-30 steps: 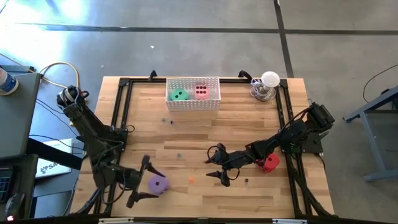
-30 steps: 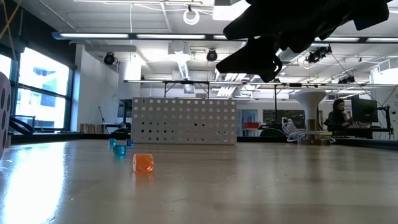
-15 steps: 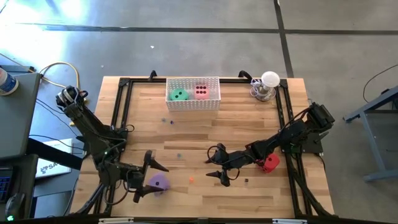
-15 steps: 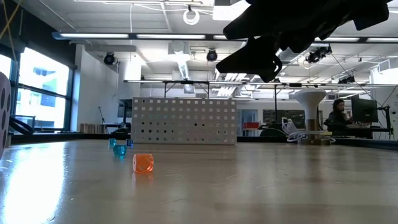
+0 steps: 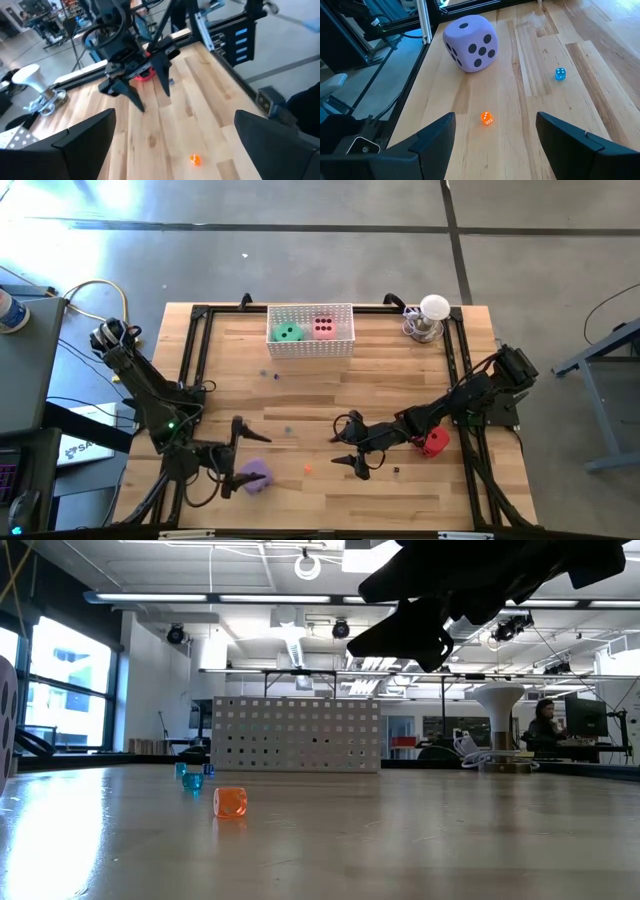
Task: Pick & Place Dice
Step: Put the large violet dice into the white basket
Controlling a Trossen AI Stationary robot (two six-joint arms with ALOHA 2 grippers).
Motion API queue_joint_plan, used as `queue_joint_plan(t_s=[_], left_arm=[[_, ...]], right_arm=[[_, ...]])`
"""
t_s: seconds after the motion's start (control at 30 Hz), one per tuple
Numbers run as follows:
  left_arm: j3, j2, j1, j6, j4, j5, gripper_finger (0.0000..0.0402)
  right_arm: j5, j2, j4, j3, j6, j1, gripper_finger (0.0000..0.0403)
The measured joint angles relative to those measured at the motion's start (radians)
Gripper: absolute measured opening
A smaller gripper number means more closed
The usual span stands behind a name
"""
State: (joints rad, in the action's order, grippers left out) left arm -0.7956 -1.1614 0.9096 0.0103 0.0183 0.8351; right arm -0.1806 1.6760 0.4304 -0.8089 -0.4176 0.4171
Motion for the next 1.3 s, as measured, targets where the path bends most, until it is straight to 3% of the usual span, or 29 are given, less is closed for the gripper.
queue_joint_plan(t_s=[0.27,0.53,1.13,1.3], left_arm=[[0.0,0.0,-0.006,0.067,-0.03,0.005,0.04],[0.0,0.0,-0.001,-0.014,-0.034,-0.033,0.04],[0.0,0.0,-0.005,-0.022,-0.031,-0.038,0.04],[-0.004,0.0,-0.034,0.057,0.004,-0.012,0.04]], right_arm=[[0.0,0.0,0.0,0.0,0.0,0.0,0.0268],[0.0,0.0,-0.007,0.0,0.0,0.0,0.0268],[-0.003,0.0,-0.01,0.0,0.003,-0.006,0.0268],[-0.003,0.0,-0.009,0.0,-0.002,-0.005,0.0268]])
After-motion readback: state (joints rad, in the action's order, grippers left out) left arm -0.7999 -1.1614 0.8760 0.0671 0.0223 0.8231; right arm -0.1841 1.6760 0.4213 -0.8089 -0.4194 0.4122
